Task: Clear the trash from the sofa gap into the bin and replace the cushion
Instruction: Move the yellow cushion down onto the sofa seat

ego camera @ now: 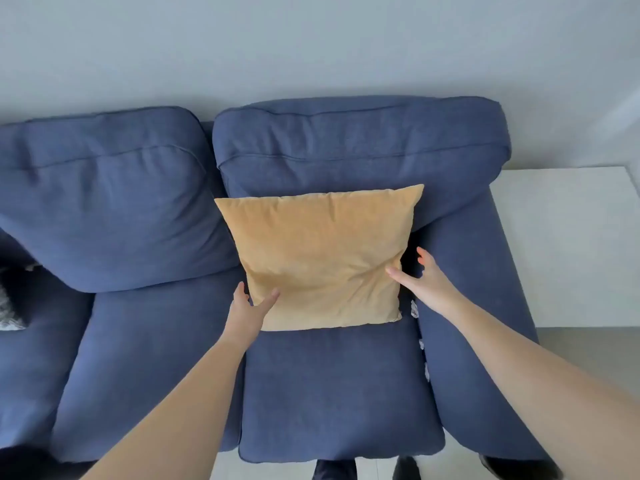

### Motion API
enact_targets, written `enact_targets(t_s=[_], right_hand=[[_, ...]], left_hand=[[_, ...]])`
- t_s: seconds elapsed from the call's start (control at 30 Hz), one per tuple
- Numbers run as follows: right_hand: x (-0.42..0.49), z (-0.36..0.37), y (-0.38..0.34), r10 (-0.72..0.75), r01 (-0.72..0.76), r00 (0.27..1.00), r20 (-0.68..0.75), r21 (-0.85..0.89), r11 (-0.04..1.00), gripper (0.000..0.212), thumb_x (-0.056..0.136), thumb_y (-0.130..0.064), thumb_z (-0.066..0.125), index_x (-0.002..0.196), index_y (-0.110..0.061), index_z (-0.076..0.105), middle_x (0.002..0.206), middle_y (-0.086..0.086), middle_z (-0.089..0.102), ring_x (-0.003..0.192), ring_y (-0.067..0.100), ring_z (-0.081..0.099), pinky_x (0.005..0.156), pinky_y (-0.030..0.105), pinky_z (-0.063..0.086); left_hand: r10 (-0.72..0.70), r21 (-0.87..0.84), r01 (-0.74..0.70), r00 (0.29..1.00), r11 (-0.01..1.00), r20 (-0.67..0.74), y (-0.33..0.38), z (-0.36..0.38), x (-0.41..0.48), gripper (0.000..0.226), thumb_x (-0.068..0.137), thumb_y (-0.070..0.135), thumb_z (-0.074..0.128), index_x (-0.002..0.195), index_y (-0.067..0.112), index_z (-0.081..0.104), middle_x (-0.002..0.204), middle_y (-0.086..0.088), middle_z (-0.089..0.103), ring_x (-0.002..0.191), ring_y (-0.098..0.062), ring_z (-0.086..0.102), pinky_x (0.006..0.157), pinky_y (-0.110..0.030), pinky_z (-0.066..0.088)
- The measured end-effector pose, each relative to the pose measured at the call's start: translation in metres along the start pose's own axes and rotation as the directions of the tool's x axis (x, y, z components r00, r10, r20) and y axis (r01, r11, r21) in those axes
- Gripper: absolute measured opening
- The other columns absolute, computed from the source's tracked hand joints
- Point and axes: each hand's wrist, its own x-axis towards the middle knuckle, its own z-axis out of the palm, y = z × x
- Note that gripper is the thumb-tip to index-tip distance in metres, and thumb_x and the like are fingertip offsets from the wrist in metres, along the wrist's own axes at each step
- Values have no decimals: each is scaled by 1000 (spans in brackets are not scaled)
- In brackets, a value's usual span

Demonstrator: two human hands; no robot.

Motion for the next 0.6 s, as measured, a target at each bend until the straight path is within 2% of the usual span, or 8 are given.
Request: enact_targets(t_s=[0.07,0.13,0.2,0.27,0.33,0.43,0.53,0.6], right_hand=[[25,6,0,5,-4,1000,-12,36,999,131,72,-70,83,170,-33,4,178,-3,14,162,25,23,127,49,25],[44,14,1,16,-18,999,28,73,997,133,71,-66,86,170,-34,3,178,-5,14,162,23,23,126,46,25],[61,22,4,23,-26,999,29,99,995,128,76,-56,89,170,-35,4,176,-6,18,160,21,26,123,41,28],[74,28,8,28,-33,999,37,137,990,131,72,-52,92,169,-36,6,172,-10,27,154,15,34,117,35,32],[86,33,17,51,-57,998,43,156,986,134,66,-53,96,168,-37,11,166,-14,37,145,10,43,113,31,37],[97,41,27,73,-79,996,42,163,983,123,73,-45,95,167,-31,18,156,-16,46,132,7,49,109,30,39],[108,48,34,44,-52,998,51,167,985,118,72,-47,95,165,-32,24,150,-19,49,135,8,49,118,34,38],[113,53,33,21,-27,999,41,150,988,110,73,-53,93,162,-32,32,147,-19,53,135,9,51,117,34,38]], left_hand=[[-15,-31,15,1000,999,22,0,-1,28,124,85,64,80,171,21,1,176,-1,23,161,-20,25,127,-44,28],[-25,-57,30,997,998,78,-1,-2,48,133,75,68,86,171,27,3,173,7,30,158,-18,33,126,-43,32],[9,-71,-1,995,997,104,-4,-2,64,124,75,59,91,168,30,14,161,15,44,147,-13,45,122,-38,38],[55,-98,-44,993,994,104,-8,-1,78,115,77,49,94,165,31,21,150,20,51,139,-8,52,117,-34,42],[57,-120,-45,993,992,104,-11,0,91,117,72,52,96,163,33,25,148,22,53,137,-7,54,115,-34,44],[49,-157,-32,993,987,106,-17,4,106,121,63,62,98,160,37,31,147,22,58,137,-8,57,117,-40,47],[44,-173,-25,993,985,108,-18,10,118,117,58,68,97,156,38,39,144,21,62,135,-8,60,118,-41,47],[49,-173,-37,996,984,70,-15,15,123,111,61,67,97,154,37,44,142,20,63,133,-10,60,117,-39,47]])
